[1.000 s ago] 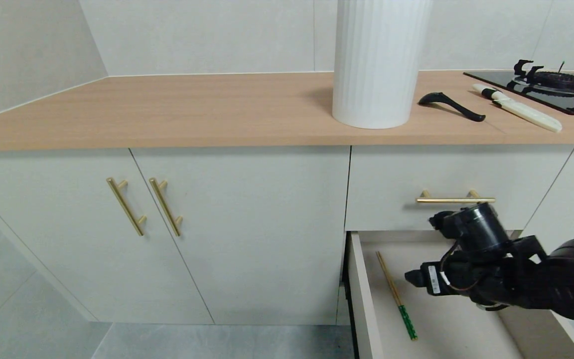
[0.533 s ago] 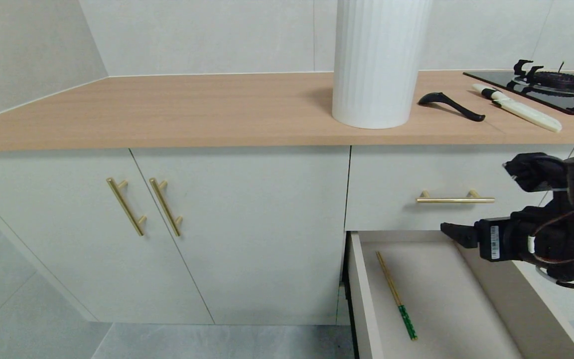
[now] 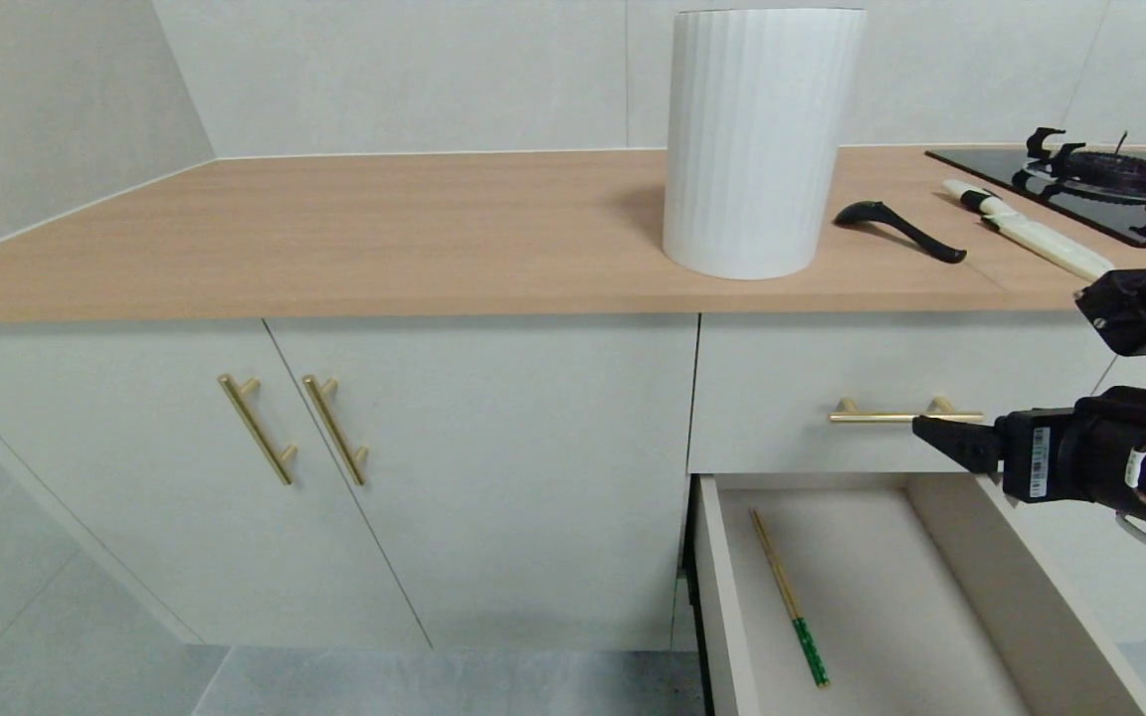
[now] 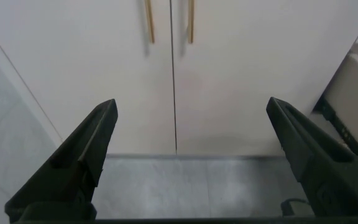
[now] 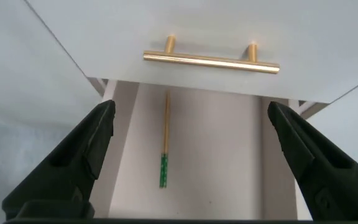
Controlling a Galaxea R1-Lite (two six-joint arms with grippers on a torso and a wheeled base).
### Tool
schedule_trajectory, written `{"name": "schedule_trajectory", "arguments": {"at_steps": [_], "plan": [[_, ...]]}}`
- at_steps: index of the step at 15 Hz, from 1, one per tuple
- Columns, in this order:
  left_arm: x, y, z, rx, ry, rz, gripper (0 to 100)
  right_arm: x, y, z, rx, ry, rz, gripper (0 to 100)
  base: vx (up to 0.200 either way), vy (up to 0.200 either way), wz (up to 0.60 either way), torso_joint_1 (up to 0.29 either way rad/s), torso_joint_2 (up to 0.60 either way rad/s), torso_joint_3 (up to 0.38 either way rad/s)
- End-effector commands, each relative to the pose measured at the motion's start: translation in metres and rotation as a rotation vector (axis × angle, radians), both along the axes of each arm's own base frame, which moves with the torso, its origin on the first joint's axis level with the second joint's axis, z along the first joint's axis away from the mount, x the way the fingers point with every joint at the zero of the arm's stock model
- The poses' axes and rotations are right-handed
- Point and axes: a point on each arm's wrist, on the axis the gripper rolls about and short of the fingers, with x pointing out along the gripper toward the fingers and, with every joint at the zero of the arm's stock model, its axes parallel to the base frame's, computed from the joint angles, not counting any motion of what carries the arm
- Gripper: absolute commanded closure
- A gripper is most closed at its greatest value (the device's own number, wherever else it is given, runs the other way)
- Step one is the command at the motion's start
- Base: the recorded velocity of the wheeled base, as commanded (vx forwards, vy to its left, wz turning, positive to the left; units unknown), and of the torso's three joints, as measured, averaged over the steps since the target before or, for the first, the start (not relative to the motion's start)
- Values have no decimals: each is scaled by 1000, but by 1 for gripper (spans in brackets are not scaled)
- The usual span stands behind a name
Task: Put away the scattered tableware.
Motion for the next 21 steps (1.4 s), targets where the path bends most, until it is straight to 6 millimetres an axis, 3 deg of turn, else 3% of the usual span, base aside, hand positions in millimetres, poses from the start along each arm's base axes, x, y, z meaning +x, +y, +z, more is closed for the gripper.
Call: {"name": "schedule_trajectory", "arguments": {"at_steps": [1, 15, 19, 21], "plan": [[0, 0, 0, 0, -1, 0, 0, 1, -2, 2, 3, -7, -8, 0, 0, 0, 0, 188, -559, -310], [0, 0, 0, 0, -1, 0, 0, 9, -13, -1, -23, 4, -52, 0, 0, 0, 0, 187, -485, -287], [0, 0, 0, 0, -1, 0, 0, 20, -22, 3, -45, -45, -11, 0, 0, 0, 0, 67, -137, -73], [0, 0, 0, 0, -1, 0, 0, 44, -21, 7, -23, -104, 19, 0, 0, 0, 0, 0, 0, 0]]}}
